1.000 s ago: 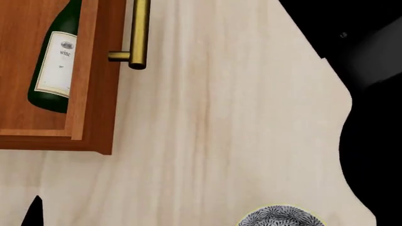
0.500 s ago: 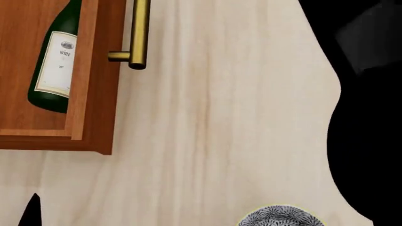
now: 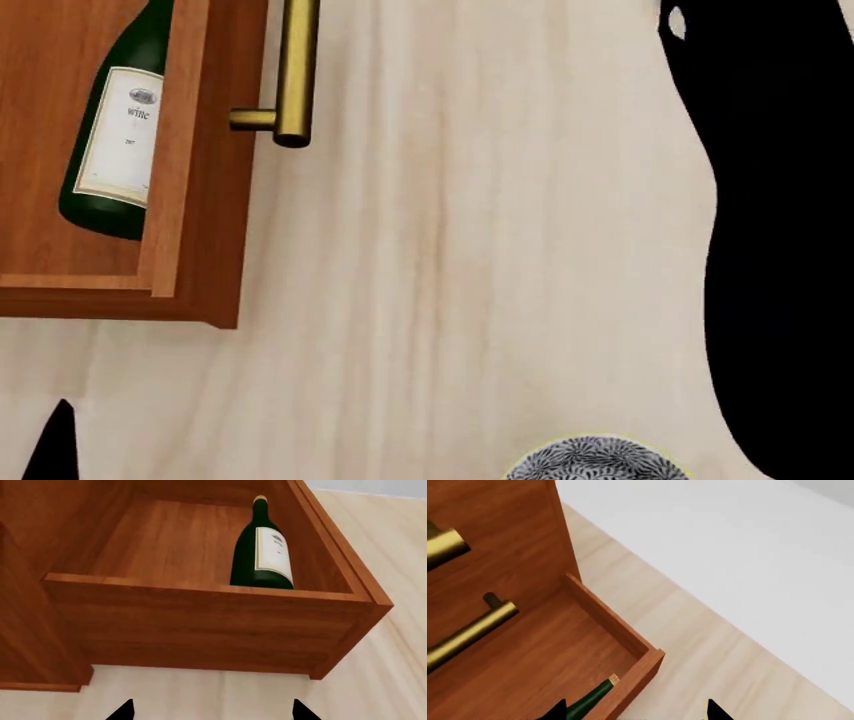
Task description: Put the wine bottle in the bottom drawer of the cabinet.
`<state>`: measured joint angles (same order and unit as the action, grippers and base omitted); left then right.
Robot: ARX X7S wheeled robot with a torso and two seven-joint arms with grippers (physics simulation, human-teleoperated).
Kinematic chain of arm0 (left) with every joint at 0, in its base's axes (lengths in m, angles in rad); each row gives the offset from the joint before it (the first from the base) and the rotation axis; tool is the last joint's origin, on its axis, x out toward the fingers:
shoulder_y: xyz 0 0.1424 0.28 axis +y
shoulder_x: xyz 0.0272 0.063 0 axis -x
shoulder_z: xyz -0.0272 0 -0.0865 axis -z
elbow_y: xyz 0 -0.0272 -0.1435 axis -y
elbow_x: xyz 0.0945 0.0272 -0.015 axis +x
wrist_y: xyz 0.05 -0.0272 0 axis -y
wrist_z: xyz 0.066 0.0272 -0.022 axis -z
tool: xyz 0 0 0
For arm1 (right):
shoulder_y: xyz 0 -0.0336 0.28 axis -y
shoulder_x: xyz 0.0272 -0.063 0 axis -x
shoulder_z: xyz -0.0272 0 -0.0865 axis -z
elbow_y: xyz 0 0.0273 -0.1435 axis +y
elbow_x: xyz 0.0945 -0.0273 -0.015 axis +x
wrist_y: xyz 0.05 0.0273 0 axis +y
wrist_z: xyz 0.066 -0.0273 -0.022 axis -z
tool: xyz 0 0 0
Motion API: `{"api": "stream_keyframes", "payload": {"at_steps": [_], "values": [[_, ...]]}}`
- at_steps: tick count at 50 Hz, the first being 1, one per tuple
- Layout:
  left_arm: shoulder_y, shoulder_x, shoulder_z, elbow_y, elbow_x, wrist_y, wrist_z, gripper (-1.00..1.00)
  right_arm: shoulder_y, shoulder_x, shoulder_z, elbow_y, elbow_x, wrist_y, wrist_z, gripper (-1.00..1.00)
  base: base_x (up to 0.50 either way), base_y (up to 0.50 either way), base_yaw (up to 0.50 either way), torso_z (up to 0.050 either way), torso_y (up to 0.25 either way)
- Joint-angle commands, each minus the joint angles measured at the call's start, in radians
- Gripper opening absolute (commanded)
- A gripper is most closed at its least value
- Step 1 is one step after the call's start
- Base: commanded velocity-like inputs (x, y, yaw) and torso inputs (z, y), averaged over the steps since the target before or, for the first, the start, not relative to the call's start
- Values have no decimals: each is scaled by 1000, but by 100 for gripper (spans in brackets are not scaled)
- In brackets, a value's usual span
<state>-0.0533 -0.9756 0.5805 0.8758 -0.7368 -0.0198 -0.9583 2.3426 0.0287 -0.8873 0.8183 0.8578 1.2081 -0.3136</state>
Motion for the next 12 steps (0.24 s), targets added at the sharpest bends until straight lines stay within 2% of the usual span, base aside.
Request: {"api": "stream_keyframes", "payload": {"at_steps": [1, 12], "values": [[1, -6, -4, 6, 1, -1, -8, 100, -32, 67, 162, -179, -34, 149, 81, 100, 0, 0, 0, 0, 0], [-12, -13, -8, 27, -6, -16, -23, 100, -123, 145, 303, -438, 77, 332, 280, 100, 0, 0, 0, 0, 0]]}}
